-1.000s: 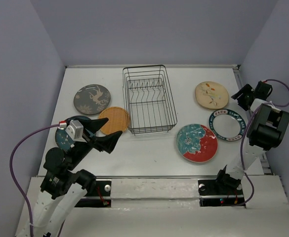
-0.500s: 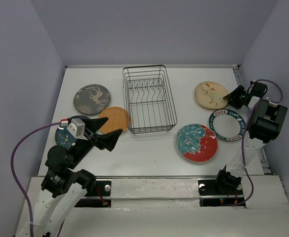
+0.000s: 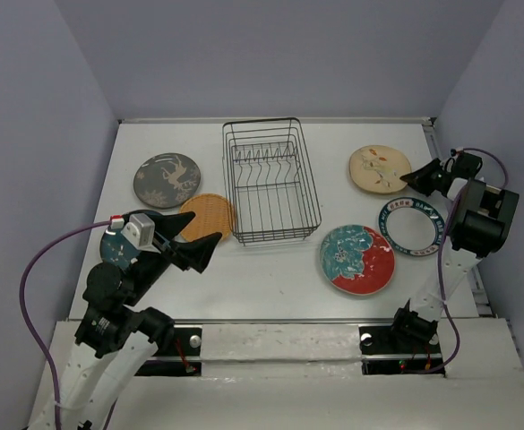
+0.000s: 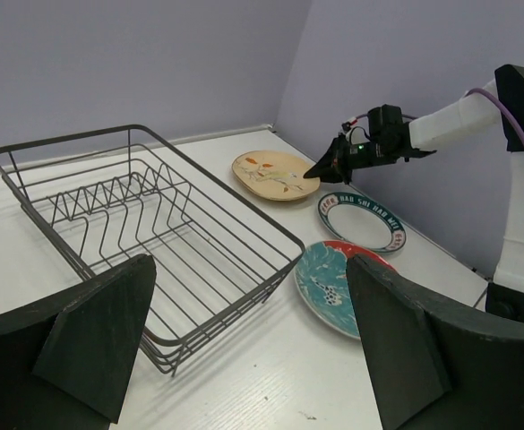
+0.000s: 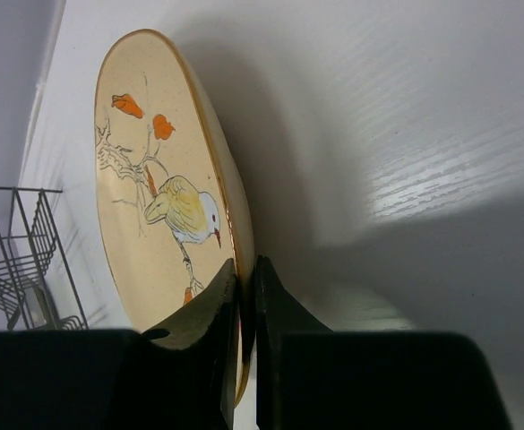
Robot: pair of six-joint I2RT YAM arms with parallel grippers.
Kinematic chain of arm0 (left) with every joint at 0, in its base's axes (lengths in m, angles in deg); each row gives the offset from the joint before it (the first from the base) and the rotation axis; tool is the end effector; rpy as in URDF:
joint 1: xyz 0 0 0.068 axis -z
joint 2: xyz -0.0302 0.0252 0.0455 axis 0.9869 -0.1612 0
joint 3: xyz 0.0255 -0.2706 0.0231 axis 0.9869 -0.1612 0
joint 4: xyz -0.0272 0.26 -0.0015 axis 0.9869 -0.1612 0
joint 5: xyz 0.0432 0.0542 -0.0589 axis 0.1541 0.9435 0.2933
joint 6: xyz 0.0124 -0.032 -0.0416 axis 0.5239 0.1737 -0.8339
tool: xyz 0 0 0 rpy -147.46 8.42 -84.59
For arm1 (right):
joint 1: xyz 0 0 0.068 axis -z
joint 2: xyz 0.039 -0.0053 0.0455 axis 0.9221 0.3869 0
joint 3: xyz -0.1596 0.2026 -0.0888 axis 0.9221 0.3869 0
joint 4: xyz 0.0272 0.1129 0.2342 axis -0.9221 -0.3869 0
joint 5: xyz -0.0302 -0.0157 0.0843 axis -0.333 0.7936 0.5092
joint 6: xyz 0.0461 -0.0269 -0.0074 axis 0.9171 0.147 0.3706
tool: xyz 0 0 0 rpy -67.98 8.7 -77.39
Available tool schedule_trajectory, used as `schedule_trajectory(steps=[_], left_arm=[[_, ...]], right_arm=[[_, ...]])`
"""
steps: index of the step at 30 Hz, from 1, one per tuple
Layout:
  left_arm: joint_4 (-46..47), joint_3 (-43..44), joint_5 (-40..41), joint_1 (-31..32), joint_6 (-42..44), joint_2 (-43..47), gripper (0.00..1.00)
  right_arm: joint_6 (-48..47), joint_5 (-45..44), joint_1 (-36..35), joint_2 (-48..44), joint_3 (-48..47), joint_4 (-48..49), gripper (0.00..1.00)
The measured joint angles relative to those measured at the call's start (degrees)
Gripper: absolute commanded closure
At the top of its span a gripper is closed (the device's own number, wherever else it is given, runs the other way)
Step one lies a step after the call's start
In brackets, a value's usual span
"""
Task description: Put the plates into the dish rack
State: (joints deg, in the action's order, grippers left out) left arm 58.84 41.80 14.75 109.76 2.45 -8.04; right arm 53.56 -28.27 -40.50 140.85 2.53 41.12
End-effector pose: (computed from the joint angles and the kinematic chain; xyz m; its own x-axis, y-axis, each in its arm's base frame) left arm 0.0617 -0.0445 0.3486 0.1184 -0.3385 -0.9335 0.7280 0.6690 -0.1502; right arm 0.4085 -0.1823 0.1373 -0.5396 0.7192 -0.4376 0.2802 0.6436 0.7122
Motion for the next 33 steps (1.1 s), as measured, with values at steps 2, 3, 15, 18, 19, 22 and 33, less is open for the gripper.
schedule_trajectory(steps=[2,3,15,18,19,22,33], left_arm=[[-0.02,0.0,0.11,-0.28,0.07,-0.02,0.01],[-0.02,0.0,0.2,-0.35,0.11,-0.07,0.01],[-0.33,0.0,0.28,-1.4,0.22,-2.08,0.01],[-0.31,0.0,0.28,-1.42,0.22,-2.36,0.01],[-0.33,0.0,0.28,-1.42,0.22,-2.4,0.01],[-0.42,0.0,0.26,-1.49,0.22,-2.43,0.01],[-1.25,0.0,1.97,-1.53,0.2,-1.81,0.01]], right_arm=[[1.2,-1.31,-0.66,-1.29,1.31,1.09,0.93],[1.77,-2.16,-1.01,-2.27,1.88,1.09,0.93],[2.56,-20.76,-10.1,-22.93,2.45,-1.99,0.93],[1.79,-24.61,-14.73,-29.0,1.38,-2.54,0.93],[1.33,-25.73,-16.2,-30.03,0.44,-3.3,0.93],[-1.55,-30.82,-22.45,-31.8,-5.22,-7.5,0.93],[-16.02,-60.78,-46.73,-25.59,-24.94,-22.12,0.93]])
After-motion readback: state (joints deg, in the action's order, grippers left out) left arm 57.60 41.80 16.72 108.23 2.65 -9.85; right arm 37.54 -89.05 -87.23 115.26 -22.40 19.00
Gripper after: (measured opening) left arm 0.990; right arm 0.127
